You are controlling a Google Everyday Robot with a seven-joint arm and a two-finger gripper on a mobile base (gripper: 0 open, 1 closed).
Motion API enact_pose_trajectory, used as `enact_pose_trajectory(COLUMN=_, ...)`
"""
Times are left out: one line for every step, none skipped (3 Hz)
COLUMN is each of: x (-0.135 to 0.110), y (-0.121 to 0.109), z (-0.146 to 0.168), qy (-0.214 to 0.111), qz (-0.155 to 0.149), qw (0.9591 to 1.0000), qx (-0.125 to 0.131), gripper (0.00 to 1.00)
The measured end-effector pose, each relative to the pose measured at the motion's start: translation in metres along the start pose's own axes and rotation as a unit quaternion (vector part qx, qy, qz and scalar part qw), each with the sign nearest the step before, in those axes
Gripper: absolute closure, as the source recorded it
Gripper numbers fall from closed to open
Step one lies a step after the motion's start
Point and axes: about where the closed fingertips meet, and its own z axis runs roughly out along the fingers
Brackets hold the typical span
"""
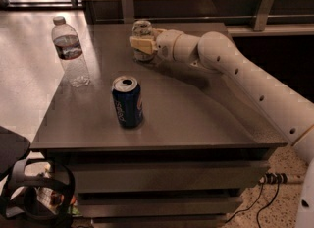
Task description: Knock 7up can over
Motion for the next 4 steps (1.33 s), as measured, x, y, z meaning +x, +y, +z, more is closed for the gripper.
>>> enact_pose_trajectory(x=0.000, y=0.002, z=0.002, qy=0.000, qz=0.000, qw=1.0000, qx=-0.002, gripper=0.77)
enact_pose_trajectory(x=0.000, y=0.004, z=0.004, qy=0.000, qz=0.000, qw=1.0000, qx=-0.004, gripper=0.99)
enact_pose_trajectory(x=-0.009, y=0.005, z=-0.004, qy=0.026, qz=-0.012, qw=0.9996, qx=-0.005, gripper=1.00)
enact_pose_trajectory(x=-0.027, y=-0.002, z=-0.029, qy=0.066, qz=-0.026, qw=0.9974, qx=0.011, gripper=1.00)
